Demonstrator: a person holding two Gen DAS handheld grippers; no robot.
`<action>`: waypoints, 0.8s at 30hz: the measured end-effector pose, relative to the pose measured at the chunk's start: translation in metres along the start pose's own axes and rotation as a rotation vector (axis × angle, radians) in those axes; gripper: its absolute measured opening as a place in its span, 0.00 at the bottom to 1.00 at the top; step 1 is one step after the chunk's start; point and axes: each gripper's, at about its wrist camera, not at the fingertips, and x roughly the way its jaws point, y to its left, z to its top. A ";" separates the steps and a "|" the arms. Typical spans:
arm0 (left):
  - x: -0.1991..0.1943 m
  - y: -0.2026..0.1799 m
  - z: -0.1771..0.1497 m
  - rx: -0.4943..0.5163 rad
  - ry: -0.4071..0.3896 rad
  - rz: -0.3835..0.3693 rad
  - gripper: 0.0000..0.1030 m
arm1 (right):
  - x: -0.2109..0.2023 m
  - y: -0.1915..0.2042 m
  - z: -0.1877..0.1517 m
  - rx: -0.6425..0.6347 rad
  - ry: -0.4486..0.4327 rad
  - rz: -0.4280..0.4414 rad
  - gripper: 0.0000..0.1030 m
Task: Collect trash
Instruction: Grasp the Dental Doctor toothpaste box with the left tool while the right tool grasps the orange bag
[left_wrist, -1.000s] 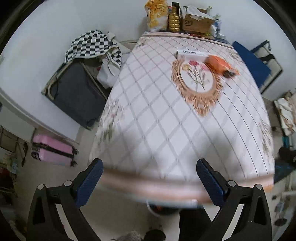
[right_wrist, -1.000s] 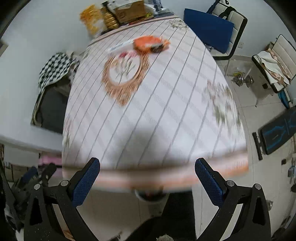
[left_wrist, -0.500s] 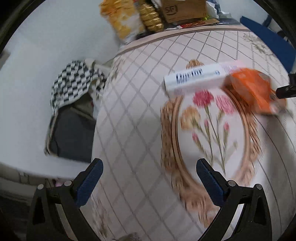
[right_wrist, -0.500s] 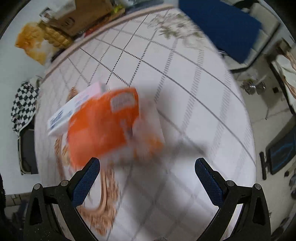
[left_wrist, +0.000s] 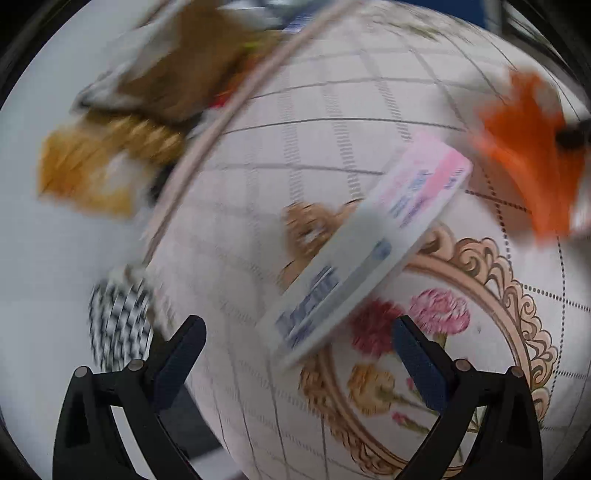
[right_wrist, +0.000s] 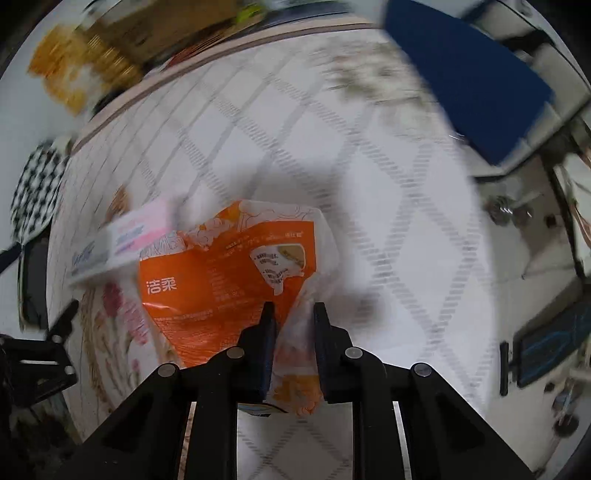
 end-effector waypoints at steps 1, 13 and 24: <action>0.006 -0.004 0.007 0.047 0.002 -0.012 1.00 | 0.000 -0.014 0.006 0.033 0.002 -0.007 0.19; 0.019 -0.013 0.028 0.069 0.053 -0.312 0.59 | 0.017 -0.066 0.024 0.157 0.048 -0.023 0.19; 0.000 -0.037 -0.106 -0.794 0.377 -0.720 0.56 | 0.003 -0.067 -0.077 0.324 0.199 0.112 0.46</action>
